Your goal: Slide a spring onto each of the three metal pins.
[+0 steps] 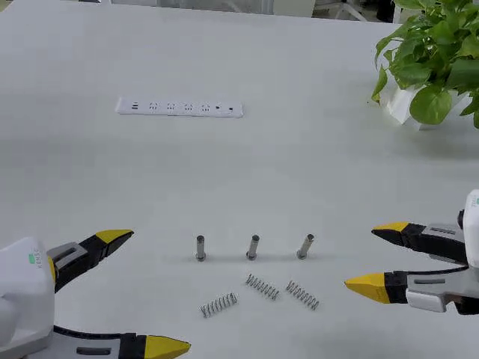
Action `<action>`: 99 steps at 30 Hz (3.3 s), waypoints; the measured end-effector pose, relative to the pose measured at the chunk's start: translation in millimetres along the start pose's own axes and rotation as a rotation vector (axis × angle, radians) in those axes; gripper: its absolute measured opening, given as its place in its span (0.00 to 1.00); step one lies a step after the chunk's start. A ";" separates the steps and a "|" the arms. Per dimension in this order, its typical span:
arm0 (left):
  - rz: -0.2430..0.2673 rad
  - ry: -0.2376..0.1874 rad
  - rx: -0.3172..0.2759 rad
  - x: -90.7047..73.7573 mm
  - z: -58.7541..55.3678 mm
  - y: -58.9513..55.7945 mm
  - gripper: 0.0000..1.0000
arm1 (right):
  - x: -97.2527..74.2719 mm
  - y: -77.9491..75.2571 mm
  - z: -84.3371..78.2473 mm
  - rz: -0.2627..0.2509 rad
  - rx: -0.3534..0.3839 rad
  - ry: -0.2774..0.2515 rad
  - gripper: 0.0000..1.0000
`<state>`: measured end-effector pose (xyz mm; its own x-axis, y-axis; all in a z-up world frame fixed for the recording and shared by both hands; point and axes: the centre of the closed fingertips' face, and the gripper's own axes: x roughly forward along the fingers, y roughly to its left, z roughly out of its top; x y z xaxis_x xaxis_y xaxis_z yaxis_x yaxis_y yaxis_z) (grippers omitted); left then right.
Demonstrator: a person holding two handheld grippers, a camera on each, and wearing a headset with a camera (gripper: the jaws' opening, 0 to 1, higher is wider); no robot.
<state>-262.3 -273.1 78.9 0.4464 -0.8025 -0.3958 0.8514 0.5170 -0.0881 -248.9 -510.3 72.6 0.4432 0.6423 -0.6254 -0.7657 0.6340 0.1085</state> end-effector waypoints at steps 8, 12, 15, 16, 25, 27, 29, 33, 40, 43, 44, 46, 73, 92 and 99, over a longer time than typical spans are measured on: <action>0.004 0.010 0.005 -1.4 0.1 -3.2 0.99 | -9.8 8.7 -6.1 0.018 -0.007 -0.046 0.75; 0.010 0.011 0.008 -2.9 0.7 -3.3 0.99 | -12.4 11.2 -9.9 0.027 -0.002 -0.056 0.81; 0.013 0.016 0.012 -4.1 0.1 -3.9 0.99 | -14.2 12.0 -12.2 0.032 0.001 -0.067 0.82; 0.015 0.018 0.011 -4.6 0.0 -4.1 0.99 | -15.1 12.5 -12.5 0.034 0.004 -0.075 0.83; 0.026 0.034 0.014 -7.3 -2.7 -7.0 0.99 | -20.7 14.0 -15.1 0.048 -0.005 -0.120 0.90; 0.026 0.041 0.010 -7.5 -4.1 -7.7 0.99 | -21.7 13.6 -15.6 0.048 -0.011 -0.133 0.92; 0.027 0.046 0.012 -7.4 -4.9 -8.0 0.99 | -22.1 13.3 -16.4 0.048 -0.016 -0.141 0.93; 0.034 0.062 0.011 -5.1 -7.5 -7.0 0.99 | -22.5 12.9 -21.4 0.048 -0.021 -0.152 0.95; 0.033 0.104 0.019 0.1 -17.7 -7.7 0.95 | -24.2 13.4 -29.4 0.052 -0.019 -0.164 0.99; 0.033 0.121 0.007 3.9 -19.9 -8.5 0.92 | -24.6 15.7 -31.4 0.059 -0.020 -0.168 0.99; 0.032 0.127 0.008 5.0 -20.6 -9.3 0.91 | -24.5 16.0 -31.6 0.060 -0.020 -0.169 0.99; 0.027 0.148 0.013 7.9 -23.9 -11.1 0.88 | -24.3 16.4 -32.4 0.061 -0.018 -0.168 0.99; -0.045 0.437 0.123 68.7 -66.1 -22.8 0.31 | -24.2 15.8 -35.3 0.057 0.005 -0.197 0.94; -0.042 0.551 0.144 87.0 -92.2 -18.9 0.14 | -27.4 17.2 -43.7 0.043 0.021 -0.195 0.93; -0.037 0.565 0.161 88.7 -91.4 -17.3 0.11 | -28.0 17.6 -46.4 0.040 0.030 -0.195 0.93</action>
<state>-262.6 -326.0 -38.2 0.2368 -0.5134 -0.8248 0.9146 0.4042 0.0110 -296.5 -537.0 56.1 0.4965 0.7370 -0.4586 -0.7719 0.6165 0.1550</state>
